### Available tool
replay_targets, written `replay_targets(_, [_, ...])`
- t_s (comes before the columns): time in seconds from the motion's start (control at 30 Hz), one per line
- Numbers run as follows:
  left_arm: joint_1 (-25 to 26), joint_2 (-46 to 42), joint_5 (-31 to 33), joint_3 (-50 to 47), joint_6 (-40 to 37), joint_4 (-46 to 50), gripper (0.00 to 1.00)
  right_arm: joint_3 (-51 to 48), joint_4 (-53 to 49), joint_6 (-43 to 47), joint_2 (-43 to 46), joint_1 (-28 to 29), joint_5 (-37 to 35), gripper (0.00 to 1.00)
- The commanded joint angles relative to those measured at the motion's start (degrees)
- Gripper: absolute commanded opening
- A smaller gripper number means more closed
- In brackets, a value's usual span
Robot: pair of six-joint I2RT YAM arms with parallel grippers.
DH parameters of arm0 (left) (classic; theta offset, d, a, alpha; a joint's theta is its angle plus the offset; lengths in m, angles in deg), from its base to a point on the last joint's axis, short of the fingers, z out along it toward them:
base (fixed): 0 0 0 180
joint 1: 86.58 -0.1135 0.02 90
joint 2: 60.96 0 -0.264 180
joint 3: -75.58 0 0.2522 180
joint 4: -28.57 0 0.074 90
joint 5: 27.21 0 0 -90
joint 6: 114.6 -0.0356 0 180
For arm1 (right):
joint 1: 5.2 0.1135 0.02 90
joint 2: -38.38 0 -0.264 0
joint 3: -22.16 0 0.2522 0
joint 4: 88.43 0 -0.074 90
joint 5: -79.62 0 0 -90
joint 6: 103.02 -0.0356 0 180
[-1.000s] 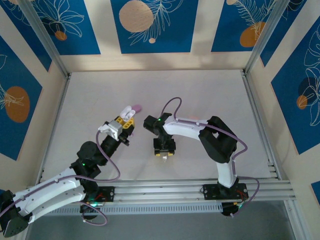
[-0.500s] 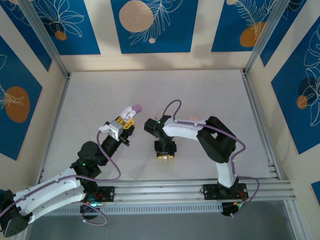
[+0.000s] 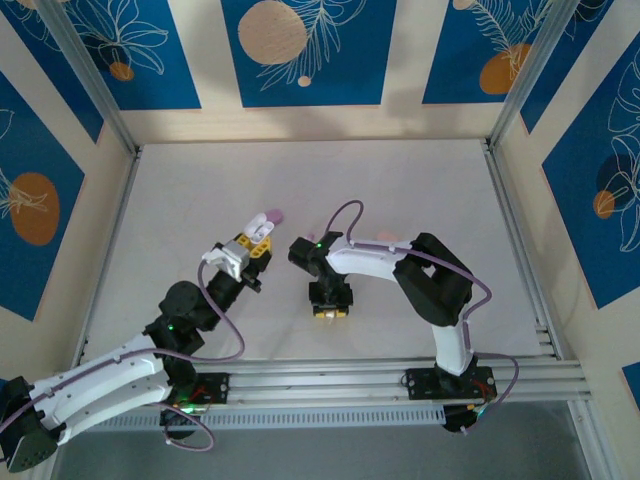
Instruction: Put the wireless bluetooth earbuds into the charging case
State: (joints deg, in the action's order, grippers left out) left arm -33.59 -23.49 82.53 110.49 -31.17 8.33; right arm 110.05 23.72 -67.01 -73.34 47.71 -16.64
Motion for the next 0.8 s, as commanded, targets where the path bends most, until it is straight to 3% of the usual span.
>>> replay_targets(0.0, [-0.17, -0.04, -0.62, 0.21, -0.02, -2.57, 0.14, -2.17, 1.95, -2.1, 1.75, -0.13, -1.87, 0.39])
replay_targets(0.53, [-0.16, 0.4, -0.75, 0.3, 0.24, -2.66, 0.14, -3.86, 4.69, -2.34, 2.73, -0.35, -0.94, 0.33])
replay_targets(0.77, [-0.17, 0.49, -0.86, 0.39, 0.33, -2.67, 0.14, -3.82, 4.79, -2.38, 2.44, -0.3, -1.47, 0.34])
